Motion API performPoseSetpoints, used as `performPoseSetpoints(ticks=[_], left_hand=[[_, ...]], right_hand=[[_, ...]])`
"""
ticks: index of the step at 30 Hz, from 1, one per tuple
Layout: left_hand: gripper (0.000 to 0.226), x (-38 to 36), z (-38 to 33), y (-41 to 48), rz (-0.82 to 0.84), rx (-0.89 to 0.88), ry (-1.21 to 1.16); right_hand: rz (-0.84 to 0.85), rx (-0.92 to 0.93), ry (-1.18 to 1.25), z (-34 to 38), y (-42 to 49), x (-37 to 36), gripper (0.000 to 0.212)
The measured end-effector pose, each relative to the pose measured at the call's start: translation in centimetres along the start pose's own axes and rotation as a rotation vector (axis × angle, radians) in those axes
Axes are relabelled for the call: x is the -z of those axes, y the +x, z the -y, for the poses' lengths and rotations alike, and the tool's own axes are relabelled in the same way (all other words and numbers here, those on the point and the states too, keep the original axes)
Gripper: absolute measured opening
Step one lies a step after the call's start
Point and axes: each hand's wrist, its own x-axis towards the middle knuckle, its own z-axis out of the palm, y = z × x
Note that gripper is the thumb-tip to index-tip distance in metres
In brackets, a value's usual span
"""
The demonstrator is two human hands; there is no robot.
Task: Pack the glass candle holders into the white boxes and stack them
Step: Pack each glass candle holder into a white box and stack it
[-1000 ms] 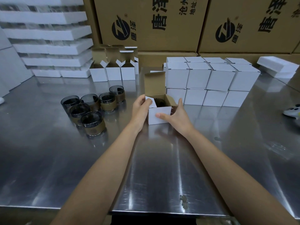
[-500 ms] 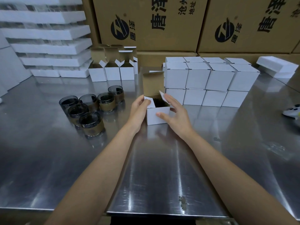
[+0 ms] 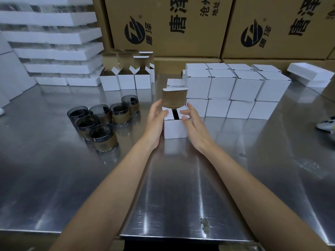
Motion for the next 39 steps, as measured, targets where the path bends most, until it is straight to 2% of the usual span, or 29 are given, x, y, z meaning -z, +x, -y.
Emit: performPoseSetpoints(ticks=[3,6,9,13,17,20,22,26,30,39], left_hand=[[0.028,-0.1,-0.1,0.1,-0.005,-0.001,-0.030],[0.021,0.0,-0.2,0.0,0.011,0.006,-0.003],[0.025,0.1,-0.3,0.1,0.010,0.010,0.057],[0.017,0.0,-0.1,0.3,0.023,0.024,0.121],[0.031,0.9,0.4,0.0,0.110,-0.047,0.286],[0.051,1.3,0.5,-0.7,0.226,-0.105,0.341],[0.056,1.2,0.5,-0.9,0.263,-0.121,0.353],[0.050,1.1,0.8,-0.9,0.247,-0.151,0.422],[0.034,1.0,1.0,-0.7,0.206,-0.178,0.439],[0.036,1.2,0.7,-0.8,0.258,-0.119,0.346]], right_hand=[[-0.036,-0.004,0.066,0.3,0.1,-0.1,0.029],[-0.061,-0.035,0.193,0.8,0.2,-0.2,0.026],[-0.012,-0.094,0.313,0.9,0.0,0.2,0.027],[0.022,-0.103,0.396,0.9,-0.4,0.6,0.029],[0.041,-0.054,0.373,0.9,-0.9,0.6,0.030],[-0.020,-0.071,0.447,1.0,-0.9,0.6,0.025],[-0.064,-0.088,0.467,1.0,-0.6,0.6,0.023],[-0.052,-0.032,0.395,1.0,-0.6,0.5,0.035],[-0.079,0.035,0.285,0.9,-0.6,0.4,0.025],[-0.084,-0.048,0.345,0.6,-0.4,0.2,0.019]])
